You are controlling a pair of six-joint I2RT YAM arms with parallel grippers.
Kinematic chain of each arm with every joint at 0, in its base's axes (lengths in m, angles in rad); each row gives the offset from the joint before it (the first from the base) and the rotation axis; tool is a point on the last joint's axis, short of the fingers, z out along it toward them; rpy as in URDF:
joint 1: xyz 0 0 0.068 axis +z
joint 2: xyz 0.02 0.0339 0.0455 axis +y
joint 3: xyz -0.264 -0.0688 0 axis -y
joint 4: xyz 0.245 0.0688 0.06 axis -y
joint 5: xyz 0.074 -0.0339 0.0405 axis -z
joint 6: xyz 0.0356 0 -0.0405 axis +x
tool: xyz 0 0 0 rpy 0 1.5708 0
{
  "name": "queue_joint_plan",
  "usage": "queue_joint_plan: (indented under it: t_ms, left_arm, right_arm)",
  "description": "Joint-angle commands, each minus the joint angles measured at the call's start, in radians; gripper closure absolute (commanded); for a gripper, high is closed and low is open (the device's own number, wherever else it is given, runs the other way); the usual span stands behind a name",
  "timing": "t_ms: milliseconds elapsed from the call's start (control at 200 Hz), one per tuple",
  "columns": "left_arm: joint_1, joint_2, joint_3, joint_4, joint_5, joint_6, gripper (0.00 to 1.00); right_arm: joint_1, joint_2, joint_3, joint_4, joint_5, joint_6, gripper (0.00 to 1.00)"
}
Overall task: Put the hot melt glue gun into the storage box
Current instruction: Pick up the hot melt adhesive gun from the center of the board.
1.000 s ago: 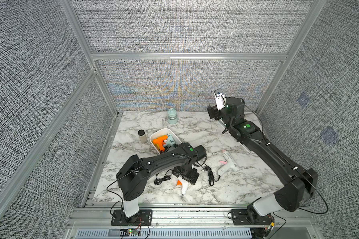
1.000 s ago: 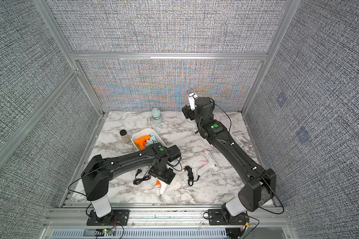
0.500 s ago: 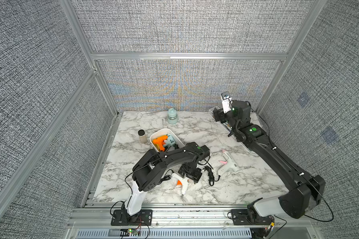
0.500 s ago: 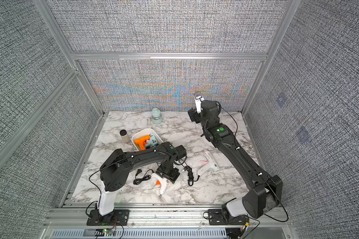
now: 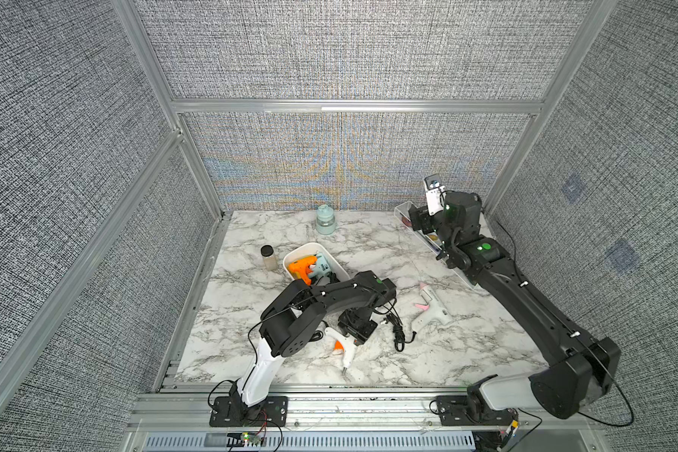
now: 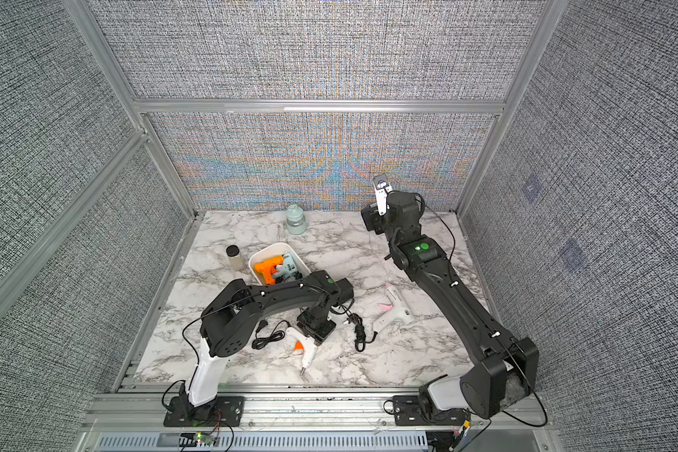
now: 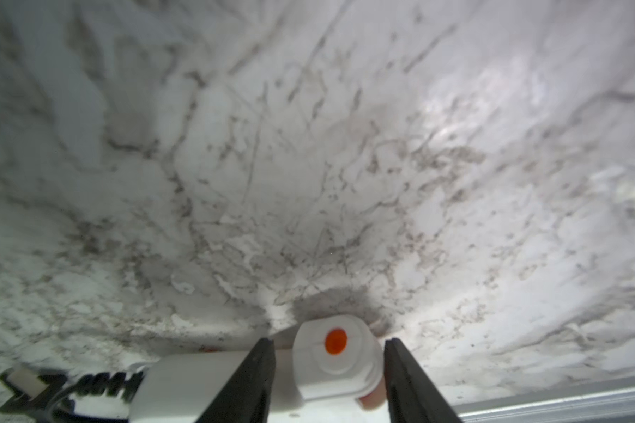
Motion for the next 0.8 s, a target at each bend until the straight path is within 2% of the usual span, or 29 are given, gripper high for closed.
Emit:
queue_joint_plan:
  t_ms: [0,70,185,205,225,290,425,556,701,796]
  left_arm:
    - [0.001,-0.005,0.0,-0.025,0.012,0.016,0.57]
    - [0.002,-0.008,0.014,-0.039,0.014,0.019,0.63]
    - [0.018,-0.043,0.067,-0.064,0.024,0.015,0.67]
    - [0.023,-0.053,0.081,-0.07,0.032,0.011,0.81]
    - [0.03,-0.066,0.095,-0.075,0.037,0.004,0.88]
    - [0.057,-0.118,0.143,-0.075,0.065,-0.015,1.0]
    - [0.154,-0.224,0.264,-0.054,0.181,-0.082,1.0]
    - [0.267,-0.296,0.344,0.055,0.31,-0.2,1.0]
    - [0.363,-0.333,0.396,0.247,0.404,-0.4,1.0]
    - [0.413,-0.372,0.326,0.478,0.449,-0.607,1.0]
  right_arm:
    - [-0.002,-0.001,-0.001,0.018,0.001,0.012,0.03]
    - [-0.002,0.003,0.002,0.02,0.0,0.012,0.03]
    - [-0.001,0.011,0.012,0.014,-0.003,0.012,0.03]
    - [-0.002,0.011,0.014,0.014,-0.003,0.012,0.03]
    - [-0.002,0.011,0.015,0.012,-0.004,0.013,0.03]
    - [-0.002,0.011,0.017,0.01,-0.004,0.017,0.03]
    - [-0.002,0.01,0.013,0.009,-0.009,0.024,0.03]
    - [-0.002,0.01,0.007,0.007,-0.015,0.034,0.03]
    - [-0.002,0.011,-0.003,0.007,-0.021,0.041,0.03]
    - [-0.002,0.008,-0.01,0.008,-0.028,0.047,0.03]
